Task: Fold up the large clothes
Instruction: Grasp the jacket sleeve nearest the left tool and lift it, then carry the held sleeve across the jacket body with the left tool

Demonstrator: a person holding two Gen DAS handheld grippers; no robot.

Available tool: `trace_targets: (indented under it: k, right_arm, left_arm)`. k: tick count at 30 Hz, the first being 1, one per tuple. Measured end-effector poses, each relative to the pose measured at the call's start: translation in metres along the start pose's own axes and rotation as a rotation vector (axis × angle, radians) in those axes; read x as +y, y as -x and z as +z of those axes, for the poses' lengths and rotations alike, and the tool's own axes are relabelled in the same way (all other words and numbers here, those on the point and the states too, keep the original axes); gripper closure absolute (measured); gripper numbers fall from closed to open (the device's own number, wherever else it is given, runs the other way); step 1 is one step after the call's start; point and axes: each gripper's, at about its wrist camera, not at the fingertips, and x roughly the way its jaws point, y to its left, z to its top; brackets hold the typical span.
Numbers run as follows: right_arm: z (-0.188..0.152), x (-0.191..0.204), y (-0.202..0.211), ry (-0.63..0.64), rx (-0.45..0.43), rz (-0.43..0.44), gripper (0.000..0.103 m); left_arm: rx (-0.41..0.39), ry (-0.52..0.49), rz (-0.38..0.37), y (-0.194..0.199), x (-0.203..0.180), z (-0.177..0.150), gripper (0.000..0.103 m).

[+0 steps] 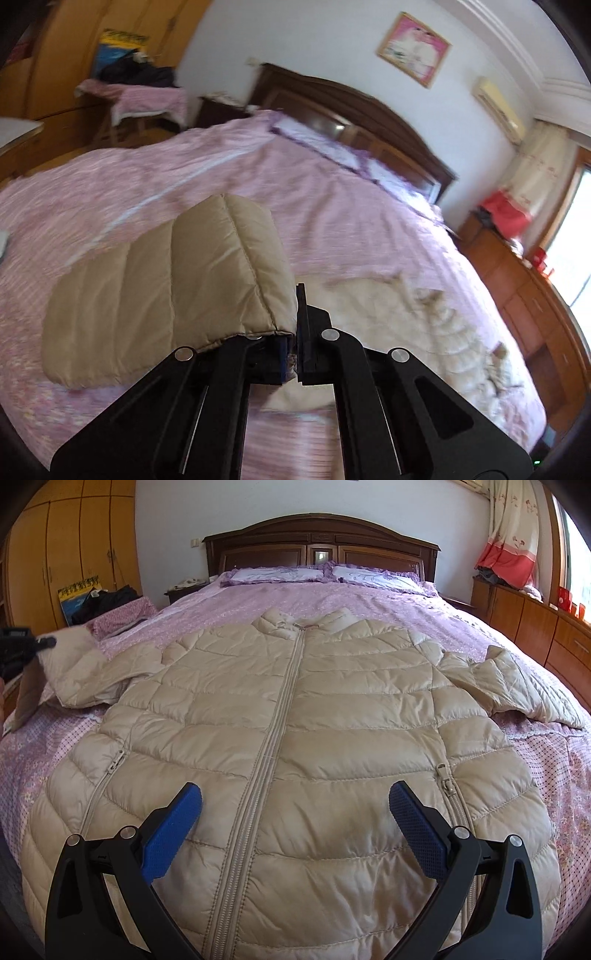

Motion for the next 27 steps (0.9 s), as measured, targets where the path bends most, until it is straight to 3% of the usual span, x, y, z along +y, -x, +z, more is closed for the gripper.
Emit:
trace_targets:
  k: [7, 17, 22, 27]
  right_arm:
    - [0.008, -0.022, 0.009, -0.043, -0.043, -0.046, 0.005]
    - [0.02, -0.061, 0.025, -0.114, -0.115, -0.117, 0.005]
    - [0.021, -0.08, 0.027, -0.177, -0.096, -0.15, 0.005]
    - [0.018, -0.093, 0.022, -0.252, -0.06, -0.161, 0.005]
  left_arm:
    - [0.022, -0.114, -0.108, -0.015, -0.082, -0.004, 0.101]
    - [0.138, -0.211, -0.275, -0.059, -0.187, -0.053, 0.101]
    - [0.265, -0.218, -0.286, -0.104, -0.22, -0.095, 0.101]
    - [0.341, -0.218, -0.303, -0.132, -0.234, -0.122, 0.101]
